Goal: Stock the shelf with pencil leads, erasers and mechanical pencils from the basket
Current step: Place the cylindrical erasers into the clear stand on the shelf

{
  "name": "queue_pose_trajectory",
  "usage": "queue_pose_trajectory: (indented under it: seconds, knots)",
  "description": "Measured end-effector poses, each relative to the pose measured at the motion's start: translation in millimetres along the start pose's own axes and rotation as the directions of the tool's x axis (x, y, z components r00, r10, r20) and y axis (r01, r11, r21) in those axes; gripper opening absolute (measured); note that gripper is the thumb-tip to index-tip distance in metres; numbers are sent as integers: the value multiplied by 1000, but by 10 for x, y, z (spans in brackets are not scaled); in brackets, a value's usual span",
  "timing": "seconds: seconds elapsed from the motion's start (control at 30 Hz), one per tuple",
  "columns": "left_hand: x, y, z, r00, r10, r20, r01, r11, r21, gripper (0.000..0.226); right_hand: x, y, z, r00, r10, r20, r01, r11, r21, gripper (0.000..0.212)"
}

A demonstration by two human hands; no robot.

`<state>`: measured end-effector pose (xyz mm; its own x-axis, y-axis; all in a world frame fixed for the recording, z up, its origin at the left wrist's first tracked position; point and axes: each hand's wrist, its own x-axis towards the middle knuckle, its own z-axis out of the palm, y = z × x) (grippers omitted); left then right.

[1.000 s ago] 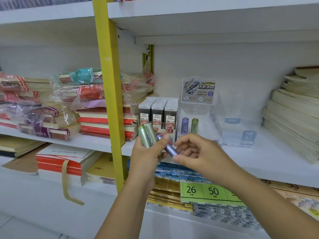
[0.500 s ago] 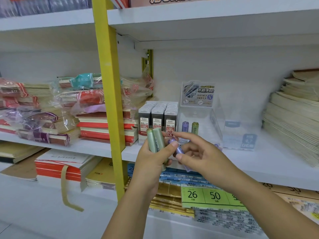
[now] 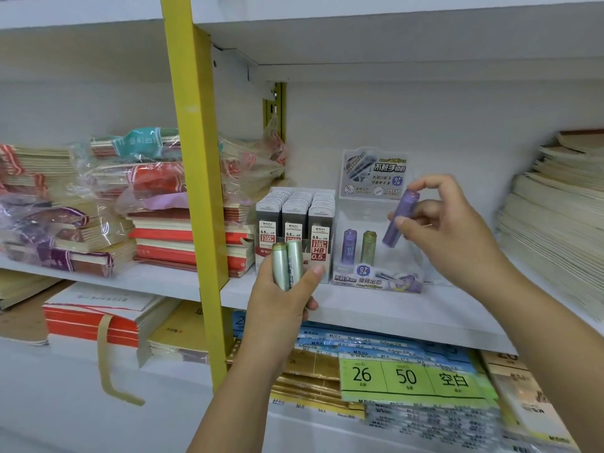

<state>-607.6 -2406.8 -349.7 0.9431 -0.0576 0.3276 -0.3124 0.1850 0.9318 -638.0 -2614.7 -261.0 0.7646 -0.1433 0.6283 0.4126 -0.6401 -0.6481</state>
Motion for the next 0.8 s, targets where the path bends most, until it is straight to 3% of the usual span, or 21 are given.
queue_pose_trajectory:
  seconds: [0.13, 0.43, 0.63, 0.8]
  knots:
    - [27, -17, 1, 999, 27, 36, -28, 999, 44, 13, -6, 158, 73, 995, 22, 102, -7, 989, -145, 38]
    - [-21, 8, -14, 996, 43, 79, -51, 993, 108, 7, -84, 341, 152, 997, -3, 73, 14, 989, -149, 42]
    - [-76, 38, 8, 994, 45, 99, -58, 989, 138, 5, -157, 408, 162, 988, 20, 152, 7, 985, -172, 38]
    - [-154, 141, 24, 987, 20, 161, -49, 983, 175, 27, -237, 345, 137, 988, 60, 144, -30, 978, -205, 36]
